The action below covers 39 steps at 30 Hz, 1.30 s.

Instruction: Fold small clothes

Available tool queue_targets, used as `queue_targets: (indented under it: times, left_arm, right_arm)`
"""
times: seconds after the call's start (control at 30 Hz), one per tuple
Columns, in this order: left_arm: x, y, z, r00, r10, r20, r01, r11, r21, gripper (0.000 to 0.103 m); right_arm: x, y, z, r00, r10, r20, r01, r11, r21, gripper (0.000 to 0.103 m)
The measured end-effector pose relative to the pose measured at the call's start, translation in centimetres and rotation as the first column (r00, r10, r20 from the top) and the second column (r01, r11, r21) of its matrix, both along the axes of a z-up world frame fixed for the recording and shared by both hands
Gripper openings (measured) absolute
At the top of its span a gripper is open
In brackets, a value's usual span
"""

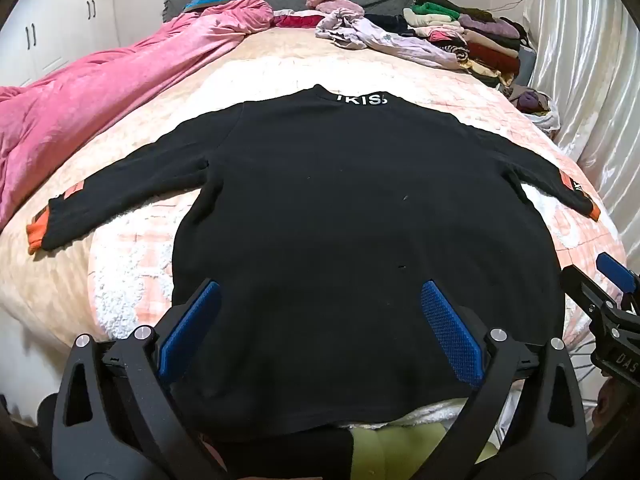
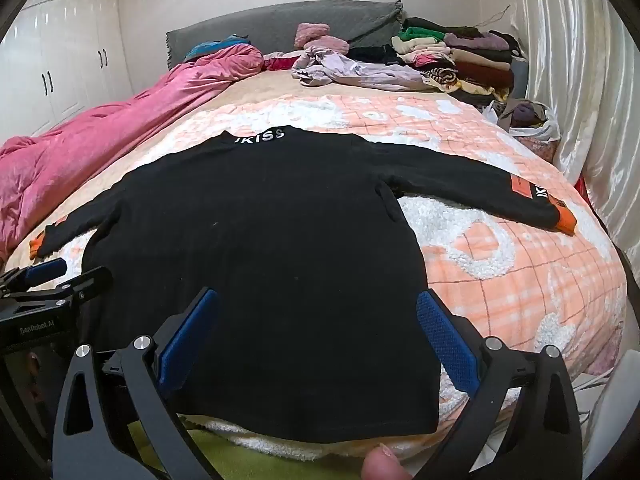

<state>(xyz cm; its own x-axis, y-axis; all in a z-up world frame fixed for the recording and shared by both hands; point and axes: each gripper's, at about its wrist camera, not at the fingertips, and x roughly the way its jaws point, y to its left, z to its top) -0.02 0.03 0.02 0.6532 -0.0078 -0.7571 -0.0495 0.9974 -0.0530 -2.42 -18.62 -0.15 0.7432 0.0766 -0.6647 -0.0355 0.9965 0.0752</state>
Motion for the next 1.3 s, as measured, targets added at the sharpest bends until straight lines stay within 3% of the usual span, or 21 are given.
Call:
queue_targets:
  times: [1.3]
  left_arm:
    - [0.0,0.3,0.3,1.000,0.004,0.013,-0.004,1.000,0.003,0.094]
  right_arm:
    - [-0.1,1.2,-0.3,1.000,0.020,0.003,-0.020,1.000,-0.017,0.099]
